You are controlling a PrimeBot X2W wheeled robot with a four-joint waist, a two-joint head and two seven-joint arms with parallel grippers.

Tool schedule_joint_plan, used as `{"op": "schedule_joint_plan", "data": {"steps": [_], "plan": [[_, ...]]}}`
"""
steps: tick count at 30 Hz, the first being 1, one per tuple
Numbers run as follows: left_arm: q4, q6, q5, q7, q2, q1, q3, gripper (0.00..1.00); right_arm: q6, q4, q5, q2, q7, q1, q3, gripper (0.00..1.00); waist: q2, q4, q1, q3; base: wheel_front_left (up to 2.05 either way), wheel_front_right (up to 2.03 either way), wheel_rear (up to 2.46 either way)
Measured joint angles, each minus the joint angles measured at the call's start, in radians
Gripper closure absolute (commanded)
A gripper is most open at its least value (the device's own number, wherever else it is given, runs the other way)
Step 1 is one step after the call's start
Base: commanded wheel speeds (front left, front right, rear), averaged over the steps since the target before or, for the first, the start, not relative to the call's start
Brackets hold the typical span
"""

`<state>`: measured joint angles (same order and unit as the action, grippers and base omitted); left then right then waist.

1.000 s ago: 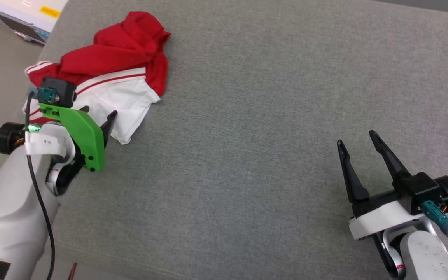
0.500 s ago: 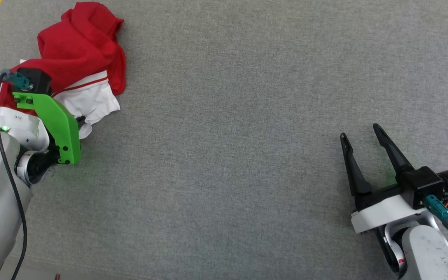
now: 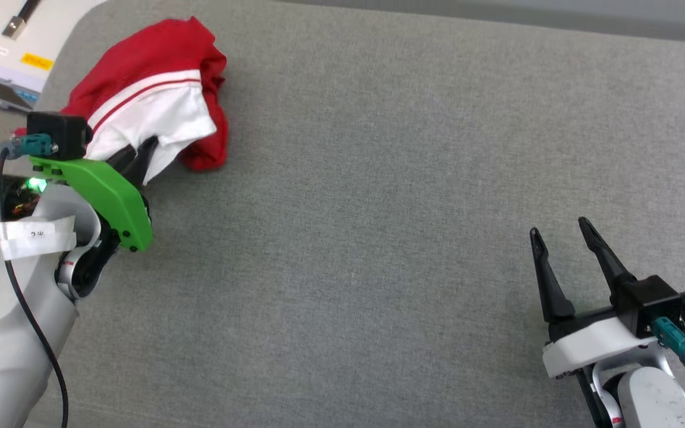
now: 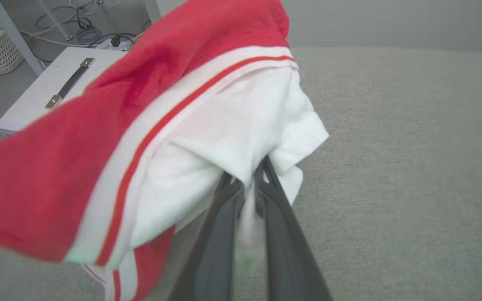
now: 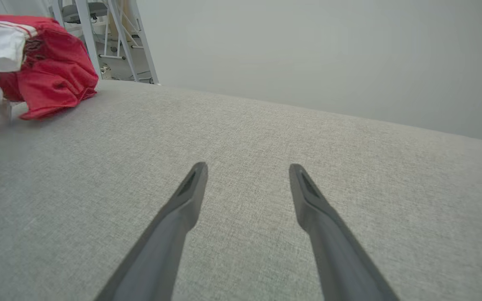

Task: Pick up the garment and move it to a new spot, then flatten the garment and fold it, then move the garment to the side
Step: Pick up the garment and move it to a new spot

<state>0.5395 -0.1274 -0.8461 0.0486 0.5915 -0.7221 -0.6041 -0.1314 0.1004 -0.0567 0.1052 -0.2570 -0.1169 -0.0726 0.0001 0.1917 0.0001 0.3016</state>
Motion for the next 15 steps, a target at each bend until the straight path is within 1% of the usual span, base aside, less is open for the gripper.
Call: {"op": "schedule_joint_plan", "data": {"steps": [3, 7, 9, 10, 15], "plan": [[-0.076, 0.017, 0.026, -0.050, 0.000, -0.007, 0.000, 1.00, 0.000, 0.002, -0.001, -0.006, 0.000, 0.026, 0.019, 0.00, 0.0000, 0.004, 0.0000, -0.047, 0.00, 0.00, 0.00], [-0.197, 0.043, 0.063, -0.059, -0.001, -0.026, -0.004, 1.00, 0.000, 0.002, -0.003, -0.010, 0.000, 0.047, 0.043, 0.00, 0.0000, 0.007, -0.0001, -0.110, 0.00, 0.00, 0.00], [-0.262, 0.062, 0.063, -0.045, -0.011, -0.034, -0.007, 1.00, 0.000, -0.001, -0.007, -0.013, 0.000, 0.052, 0.053, 0.00, 0.0000, 0.007, -0.0001, -0.141, 0.00, 0.00, 0.00], [-0.322, 0.082, 0.067, -0.019, -0.027, -0.043, -0.021, 1.00, 0.000, -0.003, -0.012, -0.016, 0.000, 0.055, 0.067, 0.00, 0.0000, 0.004, -0.0001, -0.171, 0.00, 0.00, 0.00], [-0.401, 0.112, 0.073, 0.035, -0.079, -0.049, -0.069, 1.00, 0.000, -0.013, -0.017, -0.026, 0.000, 0.059, 0.093, 0.00, 0.0000, -0.022, -0.0002, -0.220, 0.00, 0.00, 0.00]]}}
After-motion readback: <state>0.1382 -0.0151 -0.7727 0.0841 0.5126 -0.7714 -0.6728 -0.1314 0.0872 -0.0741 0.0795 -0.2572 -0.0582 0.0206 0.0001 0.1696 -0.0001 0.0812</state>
